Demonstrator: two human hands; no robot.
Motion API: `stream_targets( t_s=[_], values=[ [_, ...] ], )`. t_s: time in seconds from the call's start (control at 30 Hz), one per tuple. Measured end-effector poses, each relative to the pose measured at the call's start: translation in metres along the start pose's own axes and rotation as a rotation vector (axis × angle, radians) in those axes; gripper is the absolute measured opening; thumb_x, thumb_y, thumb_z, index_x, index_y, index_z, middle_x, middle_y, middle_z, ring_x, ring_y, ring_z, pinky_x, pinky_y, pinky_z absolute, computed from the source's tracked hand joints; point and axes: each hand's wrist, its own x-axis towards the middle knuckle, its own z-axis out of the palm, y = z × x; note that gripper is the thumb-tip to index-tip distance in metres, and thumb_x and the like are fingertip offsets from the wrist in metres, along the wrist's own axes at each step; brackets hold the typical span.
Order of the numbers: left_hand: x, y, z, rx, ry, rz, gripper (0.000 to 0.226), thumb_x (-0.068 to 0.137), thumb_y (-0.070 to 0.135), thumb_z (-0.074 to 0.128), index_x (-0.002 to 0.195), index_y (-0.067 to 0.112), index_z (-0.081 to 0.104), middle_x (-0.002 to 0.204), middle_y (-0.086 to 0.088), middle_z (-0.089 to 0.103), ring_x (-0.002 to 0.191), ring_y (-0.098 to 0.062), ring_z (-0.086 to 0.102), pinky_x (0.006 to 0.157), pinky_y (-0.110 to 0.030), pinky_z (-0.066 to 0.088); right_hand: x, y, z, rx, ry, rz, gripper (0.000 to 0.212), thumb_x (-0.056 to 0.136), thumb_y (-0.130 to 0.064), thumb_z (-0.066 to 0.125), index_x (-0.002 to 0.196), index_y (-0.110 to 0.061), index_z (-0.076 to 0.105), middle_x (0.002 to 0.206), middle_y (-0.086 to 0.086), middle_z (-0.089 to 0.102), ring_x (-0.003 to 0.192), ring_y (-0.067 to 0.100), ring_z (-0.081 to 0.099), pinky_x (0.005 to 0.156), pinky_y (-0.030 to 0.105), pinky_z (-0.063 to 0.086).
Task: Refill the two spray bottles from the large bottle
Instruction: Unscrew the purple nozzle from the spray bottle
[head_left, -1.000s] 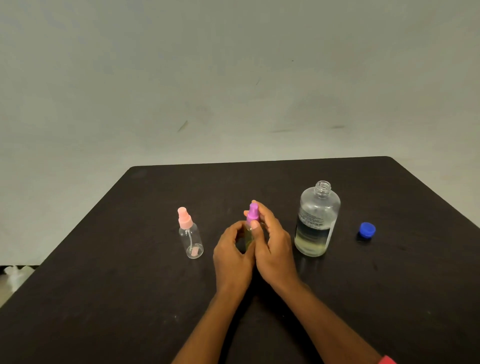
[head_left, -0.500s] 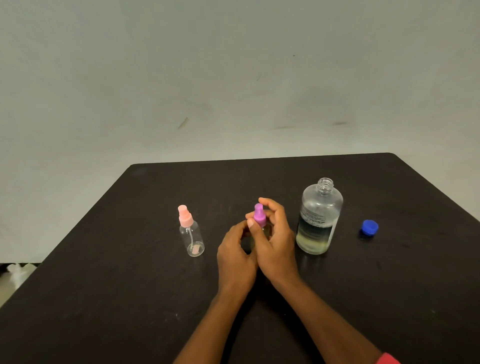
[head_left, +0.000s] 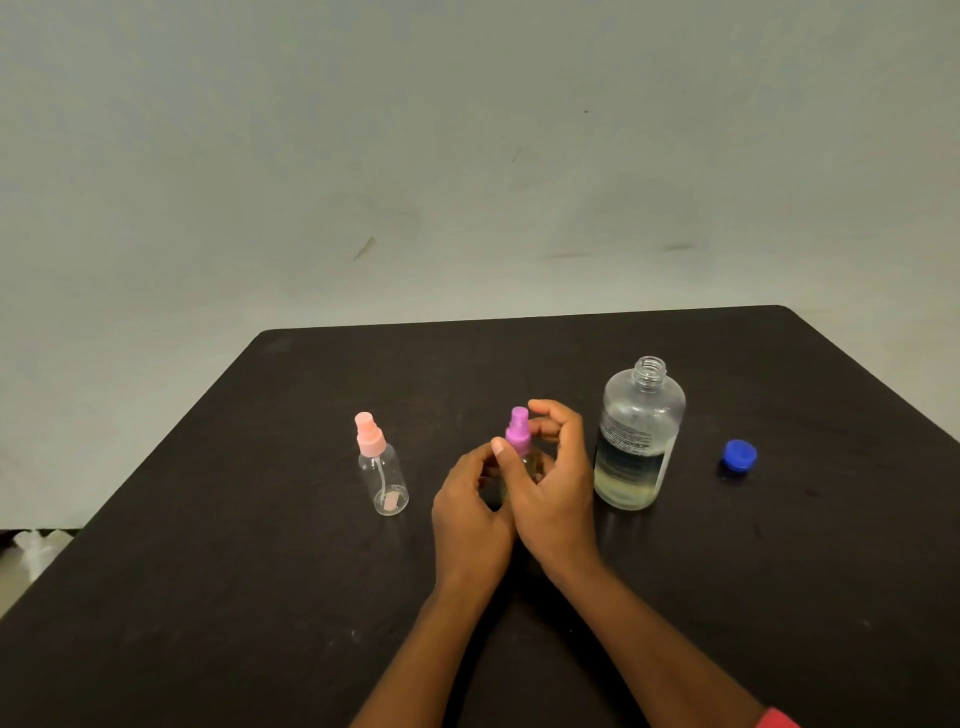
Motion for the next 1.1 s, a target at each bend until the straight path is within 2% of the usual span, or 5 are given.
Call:
stream_targets(
  t_s=[0.3, 0.47, 0.6, 0.93, 1.1],
  values=[
    [0.0000, 0.0017, -0.0019, 0.014, -0.005, -0.005, 0.041, 0.080, 0.011, 0.072, 0.097, 0.045, 0.057, 0.097, 0.016, 0.067, 0.091, 0.004, 0.061, 0.077, -0.012, 0.048, -0.0048, -0.0018, -0.0013, 0.022, -0.115, -0.016, 0.028, 0.098, -0.024, 0.045, 0.124, -0.034, 0.049, 0.121, -0.007, 0.062, 0.114, 0.012, 0.059, 0.095, 0.034, 0.050],
    [-0.0012, 0.0011, -0.0006, -0.020, -0.005, -0.017, 0.034, 0.083, 0.012, 0.070, 0.097, 0.040, 0.060, 0.093, 0.011, 0.069, 0.088, -0.001, 0.065, 0.076, -0.022, 0.053, -0.0034, -0.0022, 0.0000, -0.032, -0.035, -0.103, 0.027, 0.091, -0.026, 0.058, 0.117, -0.028, 0.054, 0.115, -0.009, 0.056, 0.107, 0.015, 0.059, 0.086, 0.031, 0.052],
    [-0.0009, 0.0026, 0.0002, 0.003, -0.005, -0.006, 0.040, 0.081, 0.010, 0.073, 0.100, 0.042, 0.059, 0.095, 0.016, 0.068, 0.092, 0.004, 0.063, 0.079, -0.017, 0.052, -0.0016, 0.0023, -0.0003, -0.026, 0.030, -0.079, 0.026, 0.089, -0.019, 0.065, 0.113, -0.026, 0.058, 0.107, -0.007, 0.057, 0.099, 0.015, 0.062, 0.079, 0.035, 0.055],
    [-0.0020, 0.0041, -0.0012, 0.016, -0.008, -0.007, 0.037, 0.080, 0.012, 0.073, 0.099, 0.040, 0.058, 0.095, 0.015, 0.066, 0.091, 0.007, 0.058, 0.074, -0.007, 0.044, -0.0054, -0.0057, -0.0009, 0.031, -0.082, 0.002, 0.026, 0.098, -0.034, 0.040, 0.121, -0.042, 0.049, 0.118, -0.009, 0.064, 0.112, 0.006, 0.060, 0.092, 0.024, 0.049],
    [-0.0015, 0.0017, -0.0013, -0.009, -0.008, -0.008, 0.037, 0.082, 0.010, 0.071, 0.098, 0.042, 0.060, 0.095, 0.012, 0.068, 0.089, 0.000, 0.064, 0.076, -0.020, 0.053, -0.0061, -0.0050, 0.0002, 0.015, -0.079, -0.009, 0.040, 0.092, -0.039, 0.051, 0.131, -0.039, 0.042, 0.125, -0.013, 0.058, 0.117, 0.008, 0.056, 0.095, 0.026, 0.048]
  ],
)
